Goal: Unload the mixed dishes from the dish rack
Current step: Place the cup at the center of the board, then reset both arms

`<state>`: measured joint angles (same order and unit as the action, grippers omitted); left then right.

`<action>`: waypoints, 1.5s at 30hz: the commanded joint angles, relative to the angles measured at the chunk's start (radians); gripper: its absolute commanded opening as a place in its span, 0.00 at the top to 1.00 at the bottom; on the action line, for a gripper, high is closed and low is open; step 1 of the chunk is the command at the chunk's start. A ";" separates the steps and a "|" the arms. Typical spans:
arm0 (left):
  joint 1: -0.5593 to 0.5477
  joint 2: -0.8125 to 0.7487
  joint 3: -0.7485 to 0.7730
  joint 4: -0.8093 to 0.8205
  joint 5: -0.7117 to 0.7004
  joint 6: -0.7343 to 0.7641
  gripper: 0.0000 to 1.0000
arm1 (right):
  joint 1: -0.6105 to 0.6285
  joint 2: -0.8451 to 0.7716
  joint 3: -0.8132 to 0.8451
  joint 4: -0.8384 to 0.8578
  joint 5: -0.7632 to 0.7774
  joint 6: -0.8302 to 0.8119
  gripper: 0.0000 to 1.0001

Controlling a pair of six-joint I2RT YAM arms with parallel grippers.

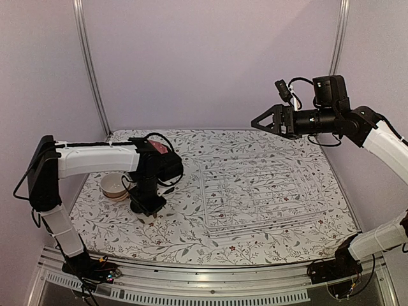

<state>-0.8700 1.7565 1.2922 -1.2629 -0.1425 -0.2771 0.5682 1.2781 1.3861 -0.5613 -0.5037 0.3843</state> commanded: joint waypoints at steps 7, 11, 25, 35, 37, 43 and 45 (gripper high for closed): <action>-0.018 0.019 0.001 0.011 -0.006 0.011 0.80 | -0.007 -0.015 -0.007 -0.018 0.006 0.002 0.01; -0.024 0.017 0.009 0.002 -0.013 0.008 0.70 | -0.007 -0.012 -0.006 -0.018 0.004 0.002 0.01; -0.091 -0.084 0.291 -0.189 -0.079 -0.024 0.00 | -0.008 -0.010 0.021 -0.042 0.018 -0.012 0.01; -0.015 -0.168 0.500 -0.114 -0.122 0.003 0.01 | -0.054 -0.047 0.045 -0.109 0.056 -0.045 0.01; 0.030 -0.207 0.512 -0.063 -0.102 -0.004 0.01 | -0.072 -0.061 0.042 -0.124 0.061 -0.050 0.01; 0.192 -0.350 0.372 0.145 0.125 -0.052 0.01 | -0.106 -0.112 -0.005 -0.181 0.094 -0.066 0.01; 0.199 -0.356 0.336 0.164 0.132 -0.067 0.01 | -0.110 -0.127 -0.032 -0.202 0.114 -0.068 0.01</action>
<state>-0.6941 1.4208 1.6993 -1.1954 -0.1226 -0.3073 0.4690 1.1835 1.3968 -0.6941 -0.4377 0.3374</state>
